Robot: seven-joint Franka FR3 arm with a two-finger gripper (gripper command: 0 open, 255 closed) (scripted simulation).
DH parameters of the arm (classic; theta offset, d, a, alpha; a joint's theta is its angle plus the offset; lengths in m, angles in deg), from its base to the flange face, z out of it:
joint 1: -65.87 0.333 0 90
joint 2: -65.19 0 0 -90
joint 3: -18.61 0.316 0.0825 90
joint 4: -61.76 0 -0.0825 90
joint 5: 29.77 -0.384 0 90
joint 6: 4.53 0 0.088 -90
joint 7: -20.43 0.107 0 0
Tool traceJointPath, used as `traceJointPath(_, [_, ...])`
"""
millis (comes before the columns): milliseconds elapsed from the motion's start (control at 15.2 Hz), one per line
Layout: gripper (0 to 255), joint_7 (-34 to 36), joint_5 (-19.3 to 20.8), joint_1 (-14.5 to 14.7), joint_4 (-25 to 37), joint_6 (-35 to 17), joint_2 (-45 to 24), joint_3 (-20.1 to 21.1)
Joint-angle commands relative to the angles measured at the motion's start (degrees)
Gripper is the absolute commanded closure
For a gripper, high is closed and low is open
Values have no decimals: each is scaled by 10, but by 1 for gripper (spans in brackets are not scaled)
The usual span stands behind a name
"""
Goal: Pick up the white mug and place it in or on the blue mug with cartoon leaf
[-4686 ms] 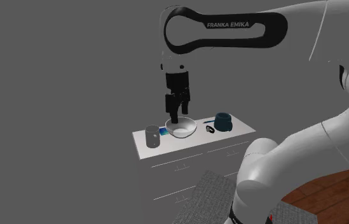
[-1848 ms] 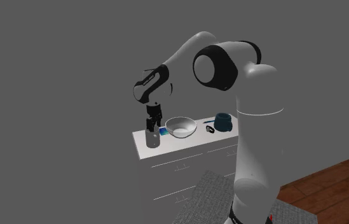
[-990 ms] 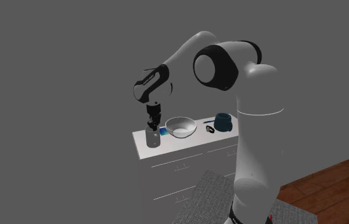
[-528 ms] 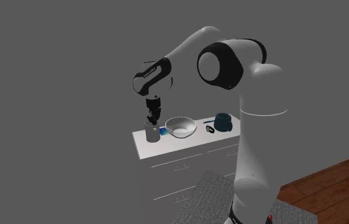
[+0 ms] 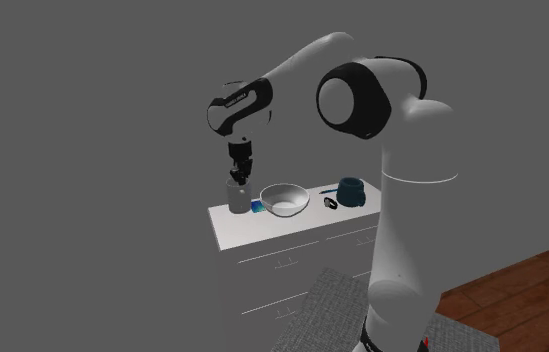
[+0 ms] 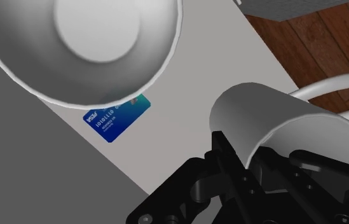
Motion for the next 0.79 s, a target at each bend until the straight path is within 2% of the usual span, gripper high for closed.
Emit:
traceJointPath(0, [255,0,2,0,9,14,5,-1])
traceJointPath(726, [255,4,7,0,75,95,21,-1])
